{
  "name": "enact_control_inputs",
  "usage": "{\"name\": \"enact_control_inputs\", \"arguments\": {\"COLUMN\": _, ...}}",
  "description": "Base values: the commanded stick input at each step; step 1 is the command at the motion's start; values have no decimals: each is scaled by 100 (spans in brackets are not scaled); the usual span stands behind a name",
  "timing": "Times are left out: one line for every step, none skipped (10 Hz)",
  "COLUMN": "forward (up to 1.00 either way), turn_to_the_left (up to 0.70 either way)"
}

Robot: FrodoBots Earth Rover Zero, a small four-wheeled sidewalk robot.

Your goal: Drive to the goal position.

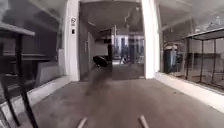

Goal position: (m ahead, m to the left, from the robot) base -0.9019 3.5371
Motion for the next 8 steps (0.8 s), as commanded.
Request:
{"name": "enact_control_inputs", "arguments": {"forward": 70, "turn_to_the_left": 14}}
{"name": "enact_control_inputs", "arguments": {"forward": 70, "turn_to_the_left": 14}}
{"name": "enact_control_inputs", "arguments": {"forward": 70, "turn_to_the_left": 14}}
{"name": "enact_control_inputs", "arguments": {"forward": 70, "turn_to_the_left": 0}}
{"name": "enact_control_inputs", "arguments": {"forward": 70, "turn_to_the_left": 0}}
{"name": "enact_control_inputs", "arguments": {"forward": 70, "turn_to_the_left": 0}}
{"name": "enact_control_inputs", "arguments": {"forward": 70, "turn_to_the_left": 2}}
{"name": "enact_control_inputs", "arguments": {"forward": 70, "turn_to_the_left": 14}}
